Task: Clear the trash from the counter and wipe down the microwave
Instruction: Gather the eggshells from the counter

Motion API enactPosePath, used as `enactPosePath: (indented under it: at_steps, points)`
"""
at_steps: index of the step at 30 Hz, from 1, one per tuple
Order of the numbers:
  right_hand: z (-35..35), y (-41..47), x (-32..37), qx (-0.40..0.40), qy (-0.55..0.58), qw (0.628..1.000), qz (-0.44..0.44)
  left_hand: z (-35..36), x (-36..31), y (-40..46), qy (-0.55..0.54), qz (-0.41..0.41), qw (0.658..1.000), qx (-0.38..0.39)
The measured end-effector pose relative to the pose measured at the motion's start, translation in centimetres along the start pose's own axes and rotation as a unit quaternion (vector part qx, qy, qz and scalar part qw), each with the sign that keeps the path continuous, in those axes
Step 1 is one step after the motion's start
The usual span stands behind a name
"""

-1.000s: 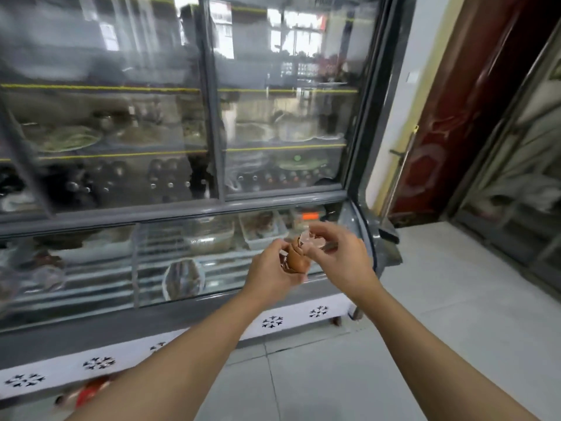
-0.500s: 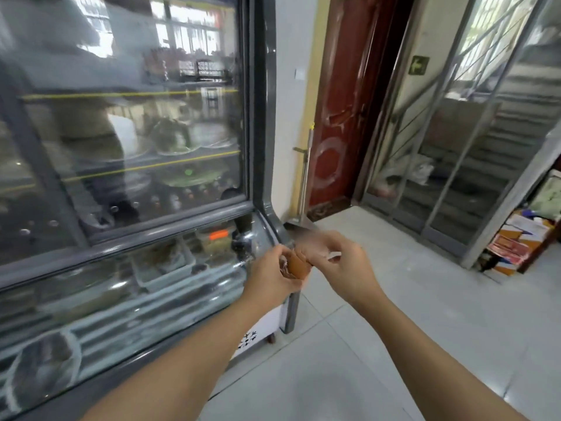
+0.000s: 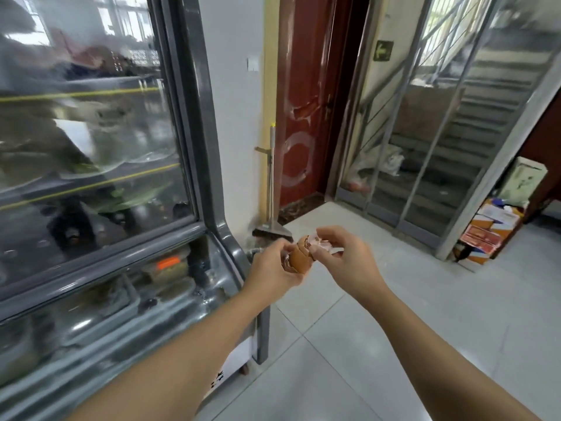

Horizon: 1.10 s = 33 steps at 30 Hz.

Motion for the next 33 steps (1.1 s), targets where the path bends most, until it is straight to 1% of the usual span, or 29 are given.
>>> enactPosePath:
  at_steps: [4,8,13,19,25,30,33]
  points:
    - [-1.2,5.5,-2.6,0.016,0.009,1.0,-0.014,1.4,-1.2,5.0,0.004,-0.013,1.0,-0.016]
    - [-2.6,11.7,-5.3,0.051,0.013,0.998,-0.034,3.1,-2.2,10.3,0.021,-0.049,0.997,-0.062]
    - [-4.5,18.7,-8.7,0.101,0.016,0.993,-0.052,5.1,-3.9,16.1,0.028,-0.089,0.991,-0.096]
    - [-4.9,24.9,-12.6,0.137,0.03,0.989,-0.053,7.3,-4.3,21.7,0.025,-0.134,0.985,-0.103]
    - [-2.5,31.7,-16.6,0.159,0.035,0.986,-0.038,8.5,-1.4,28.7,0.032,-0.166,0.98,-0.102]
    - [1.5,38.9,-19.4,0.184,0.03,0.982,-0.028,8.5,3.1,36.2,0.025,-0.185,0.976,-0.108]
    - [4.3,43.4,-21.0,0.203,0.029,0.979,-0.018,8.1,5.9,40.7,0.035,-0.2,0.974,-0.1]
Point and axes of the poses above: each hand's wrist, its own y-axis towards the middle knuckle, its own z-axis out of the palm, x = y × z, the point moved 4 cm from there along y, towards the middle knuckle, and after that the axes turned 13 degrees about y, right-handed, at the moved point
